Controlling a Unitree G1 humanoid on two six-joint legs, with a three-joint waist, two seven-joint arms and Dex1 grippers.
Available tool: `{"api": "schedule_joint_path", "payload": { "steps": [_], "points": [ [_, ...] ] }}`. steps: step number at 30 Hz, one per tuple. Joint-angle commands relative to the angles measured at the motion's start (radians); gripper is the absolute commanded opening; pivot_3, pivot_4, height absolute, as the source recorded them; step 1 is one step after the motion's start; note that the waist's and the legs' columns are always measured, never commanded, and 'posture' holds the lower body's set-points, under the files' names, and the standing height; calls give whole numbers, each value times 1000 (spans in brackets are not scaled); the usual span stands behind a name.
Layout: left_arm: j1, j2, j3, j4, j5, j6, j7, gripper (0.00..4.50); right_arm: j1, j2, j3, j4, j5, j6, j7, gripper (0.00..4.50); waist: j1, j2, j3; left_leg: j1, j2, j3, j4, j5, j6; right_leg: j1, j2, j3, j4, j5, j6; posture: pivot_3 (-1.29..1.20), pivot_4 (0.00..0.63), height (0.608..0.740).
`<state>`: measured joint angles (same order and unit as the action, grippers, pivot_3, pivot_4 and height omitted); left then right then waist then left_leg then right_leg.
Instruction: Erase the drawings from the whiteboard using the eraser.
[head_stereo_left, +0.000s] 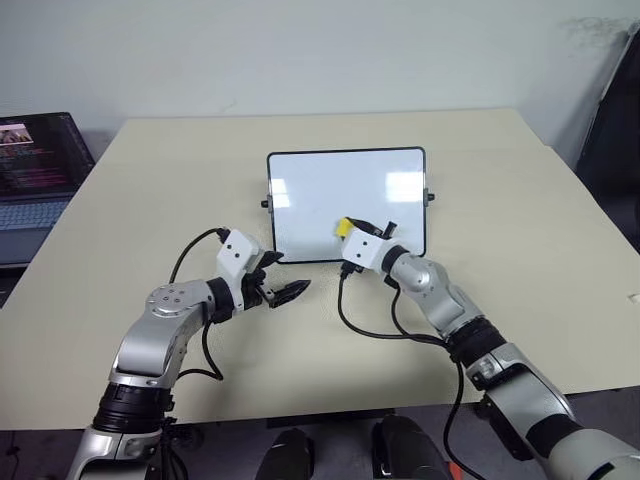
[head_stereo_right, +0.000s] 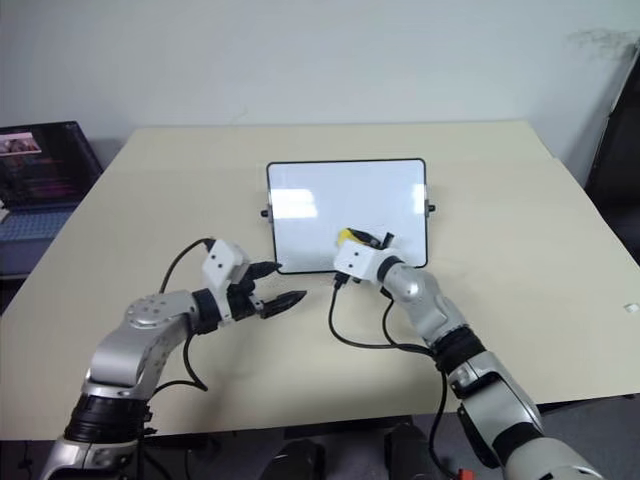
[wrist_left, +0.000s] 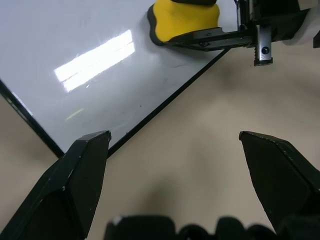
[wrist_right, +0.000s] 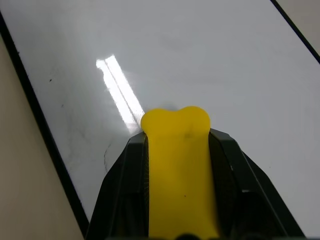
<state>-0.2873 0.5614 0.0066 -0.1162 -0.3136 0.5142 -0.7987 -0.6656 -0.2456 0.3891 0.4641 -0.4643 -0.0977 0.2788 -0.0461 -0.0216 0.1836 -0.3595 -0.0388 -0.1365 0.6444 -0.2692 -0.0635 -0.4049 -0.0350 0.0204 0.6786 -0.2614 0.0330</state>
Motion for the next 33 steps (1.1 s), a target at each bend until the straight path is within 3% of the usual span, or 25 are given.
{"api": "schedule_joint_path", "payload": {
  "steps": [1,19,28,33],
  "points": [
    [-8,1,9,-28,-12,-20,-2,4500,51,-56,-27,-1,-7,71,23,1279,5,0,0,0,0,0,0,0,0,0,0,0,0,0,0,0,150,740],
    [-11,-5,4,-30,-12,-17,-4,4500,185,-186,-109,-173,32,185,77,1278,16,-2,-1,0,0,0,1,0,0,2,-1,0,0,0,2,0,150,740],
    [-3,-6,6,-40,-17,-11,-3,4500,198,-151,-135,-424,99,265,148,1275,16,-2,-1,-3,0,-1,0,0,0,-1,-1,-1,-3,0,2,0,150,740],
    [-5,-10,1,-40,-16,-12,-3,4500,156,-94,-75,-383,65,279,140,1274,12,-1,0,-4,1,0,-2,0,0,-2,-3,-1,-6,0,0,0,150,740]
  ]
}}
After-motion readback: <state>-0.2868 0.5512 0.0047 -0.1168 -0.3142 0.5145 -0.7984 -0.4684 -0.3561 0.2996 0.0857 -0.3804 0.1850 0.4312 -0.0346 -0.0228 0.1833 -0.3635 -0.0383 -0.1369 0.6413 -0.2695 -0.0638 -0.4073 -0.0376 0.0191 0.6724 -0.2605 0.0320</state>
